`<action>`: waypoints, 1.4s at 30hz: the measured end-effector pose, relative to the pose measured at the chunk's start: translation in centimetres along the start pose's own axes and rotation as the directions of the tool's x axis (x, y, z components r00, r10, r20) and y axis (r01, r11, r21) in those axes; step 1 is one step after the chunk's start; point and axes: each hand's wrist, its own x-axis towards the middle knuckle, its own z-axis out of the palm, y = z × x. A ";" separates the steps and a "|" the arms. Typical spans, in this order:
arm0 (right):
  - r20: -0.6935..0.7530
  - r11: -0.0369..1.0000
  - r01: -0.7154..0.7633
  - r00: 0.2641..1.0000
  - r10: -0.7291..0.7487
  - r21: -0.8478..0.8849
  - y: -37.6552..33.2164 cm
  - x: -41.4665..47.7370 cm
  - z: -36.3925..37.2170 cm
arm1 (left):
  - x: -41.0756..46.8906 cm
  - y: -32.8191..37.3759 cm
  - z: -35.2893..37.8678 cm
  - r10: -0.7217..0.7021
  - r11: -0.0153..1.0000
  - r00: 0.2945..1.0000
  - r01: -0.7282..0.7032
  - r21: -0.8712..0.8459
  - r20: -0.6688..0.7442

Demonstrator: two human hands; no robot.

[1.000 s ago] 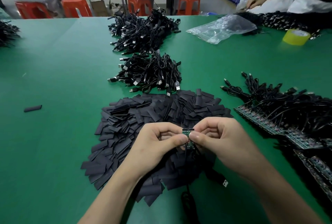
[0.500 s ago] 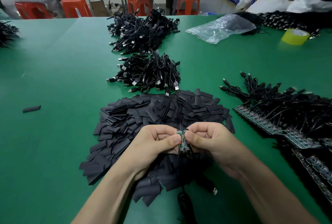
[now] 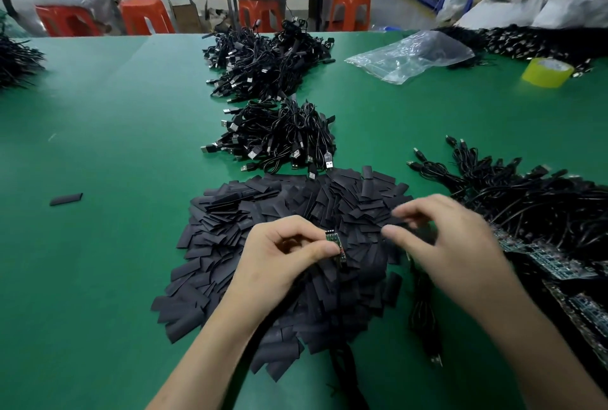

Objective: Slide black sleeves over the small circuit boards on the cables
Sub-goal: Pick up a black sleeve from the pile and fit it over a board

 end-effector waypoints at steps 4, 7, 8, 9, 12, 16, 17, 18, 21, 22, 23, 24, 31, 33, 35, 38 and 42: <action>0.219 0.951 0.059 0.967 -0.130 0.304 -2.9 -1.1 3.3 | 0.1 -0.2 -0.1 0.081 0.992 0.994 -0.074 0.099 -0.071; 0.271 0.908 0.006 0.954 -0.131 0.419 -3.4 -1.7 4.7 | 0.2 -0.3 -0.5 0.118 0.975 0.991 -0.104 0.195 -0.065; 0.288 0.875 -0.037 0.950 -0.119 0.483 -3.4 -1.6 4.7 | 0.2 -0.4 -0.8 0.142 0.953 0.987 -0.117 0.280 -0.071; 0.311 0.821 -0.101 0.946 -0.097 0.563 -3.5 -1.5 4.4 | 0.3 -0.7 -1.2 0.173 0.910 0.982 -0.131 0.393 -0.072; 0.392 0.557 -0.313 0.920 -0.024 0.769 -3.7 -0.8 3.0 | 0.6 -1.2 -2.3 0.171 0.718 0.985 -0.117 0.686 -0.011; 0.406 0.458 -0.359 0.914 -0.006 0.813 -3.5 0.8 0.4 | 0.6 -1.3 -2.9 0.125 0.569 0.987 -0.156 0.807 0.103; 0.396 0.496 -0.350 0.918 0.014 0.795 -3.5 1.3 -0.3 | 0.6 -1.2 -2.8 0.132 0.549 0.984 -0.170 0.819 0.116; 0.376 0.567 -0.331 0.926 0.041 0.754 -3.5 1.8 -0.8 | 0.6 -1.1 -2.7 0.137 0.537 0.983 -0.174 0.825 0.119; 0.243 0.909 -0.143 0.969 0.048 0.392 -3.6 2.8 -1.0 | 0.6 -1.1 -2.6 0.153 0.508 0.983 -0.166 0.845 0.101; 0.210 0.968 -0.063 0.978 0.010 0.245 -3.8 2.9 -0.6 | 0.6 -1.1 -2.6 0.155 0.502 0.983 -0.161 0.850 0.094; 0.192 0.989 -0.013 0.981 -0.017 0.150 -4.1 2.8 0.0 | 0.6 -1.1 -2.7 0.158 0.503 0.983 -0.159 0.849 0.090; 0.186 0.993 0.001 0.982 -0.023 0.118 -4.4 2.7 0.5 | 0.6 -1.1 -2.7 0.160 0.510 0.983 -0.159 0.845 0.089; 0.211 0.976 -0.033 0.978 -0.013 0.215 -4.2 2.4 4.7 | 0.6 -0.7 -3.0 0.201 0.595 0.979 -0.135 0.793 0.015; 0.236 0.939 -0.110 0.971 0.032 0.327 -3.7 2.2 5.9 | 0.8 -0.6 -3.5 0.215 0.652 0.976 -0.127 0.748 -0.022; 0.292 0.829 -0.231 0.952 0.085 0.510 -3.2 2.1 6.8 | 0.9 -0.5 -3.9 0.215 0.737 0.975 -0.119 0.665 -0.063; 0.350 0.702 -0.325 0.930 0.114 0.634 -2.9 1.8 7.3 | 1.0 -0.2 -4.1 0.239 0.815 0.967 -0.149 0.560 -0.091; 0.428 0.569 -0.386 0.901 0.064 0.726 -2.9 1.6 7.1 | 0.9 -0.1 -3.7 0.259 0.849 0.966 -0.219 0.480 -0.018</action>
